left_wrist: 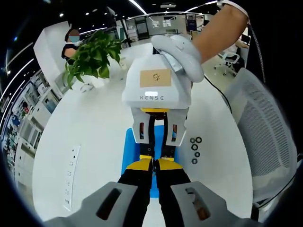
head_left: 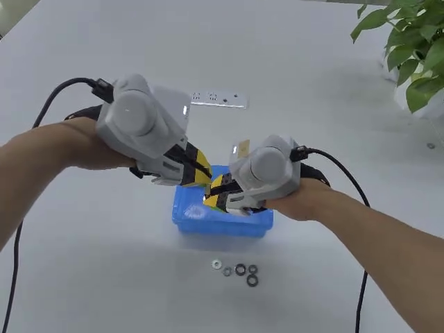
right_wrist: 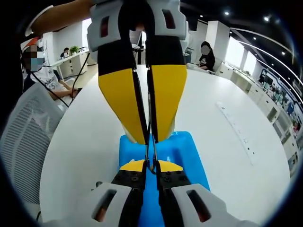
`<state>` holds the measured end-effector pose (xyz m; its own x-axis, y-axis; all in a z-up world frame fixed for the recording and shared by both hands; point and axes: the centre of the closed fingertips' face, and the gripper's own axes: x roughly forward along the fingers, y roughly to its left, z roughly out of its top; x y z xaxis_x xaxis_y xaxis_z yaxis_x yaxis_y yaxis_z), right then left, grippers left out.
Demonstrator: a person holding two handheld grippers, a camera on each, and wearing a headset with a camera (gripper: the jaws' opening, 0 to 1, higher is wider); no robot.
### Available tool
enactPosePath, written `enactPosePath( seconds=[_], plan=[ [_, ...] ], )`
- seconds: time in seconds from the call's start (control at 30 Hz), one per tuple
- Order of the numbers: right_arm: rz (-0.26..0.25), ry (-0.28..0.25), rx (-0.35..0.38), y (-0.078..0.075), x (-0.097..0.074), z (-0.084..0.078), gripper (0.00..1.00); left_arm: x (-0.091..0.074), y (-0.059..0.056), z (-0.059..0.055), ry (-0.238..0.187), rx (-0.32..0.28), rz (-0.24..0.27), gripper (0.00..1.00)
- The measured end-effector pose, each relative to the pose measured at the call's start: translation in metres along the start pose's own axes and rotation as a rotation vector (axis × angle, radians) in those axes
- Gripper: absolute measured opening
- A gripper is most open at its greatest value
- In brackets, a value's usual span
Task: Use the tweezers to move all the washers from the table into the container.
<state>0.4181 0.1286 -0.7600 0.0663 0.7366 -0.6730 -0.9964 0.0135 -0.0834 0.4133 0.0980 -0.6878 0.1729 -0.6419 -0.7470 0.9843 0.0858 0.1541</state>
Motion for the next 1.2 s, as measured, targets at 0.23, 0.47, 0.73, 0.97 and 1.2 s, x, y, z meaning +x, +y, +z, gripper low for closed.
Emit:
enactPosePath(
  seconds=[0.23,0.47,0.73,0.97,1.2],
  plan=[
    [0.016,0.006,0.010,-0.004,0.009,-0.008,0.10,0.008,0.005,-0.009,0.001,-0.015,-0.007,0.06],
    [0.029,0.012,0.019,-0.005,0.015,-0.015,0.10,0.015,0.006,-0.015,0.002,-0.025,-0.016,0.06],
    [0.042,0.023,0.021,-0.001,0.018,-0.021,0.10,0.021,0.002,-0.018,0.006,-0.030,-0.025,0.06],
    [0.049,0.031,0.016,0.004,0.021,-0.024,0.10,0.023,-0.003,-0.021,0.011,-0.033,-0.034,0.06],
    [0.049,0.029,0.017,0.004,0.020,-0.024,0.10,0.023,-0.003,-0.021,0.007,-0.038,-0.032,0.06]
  ],
)
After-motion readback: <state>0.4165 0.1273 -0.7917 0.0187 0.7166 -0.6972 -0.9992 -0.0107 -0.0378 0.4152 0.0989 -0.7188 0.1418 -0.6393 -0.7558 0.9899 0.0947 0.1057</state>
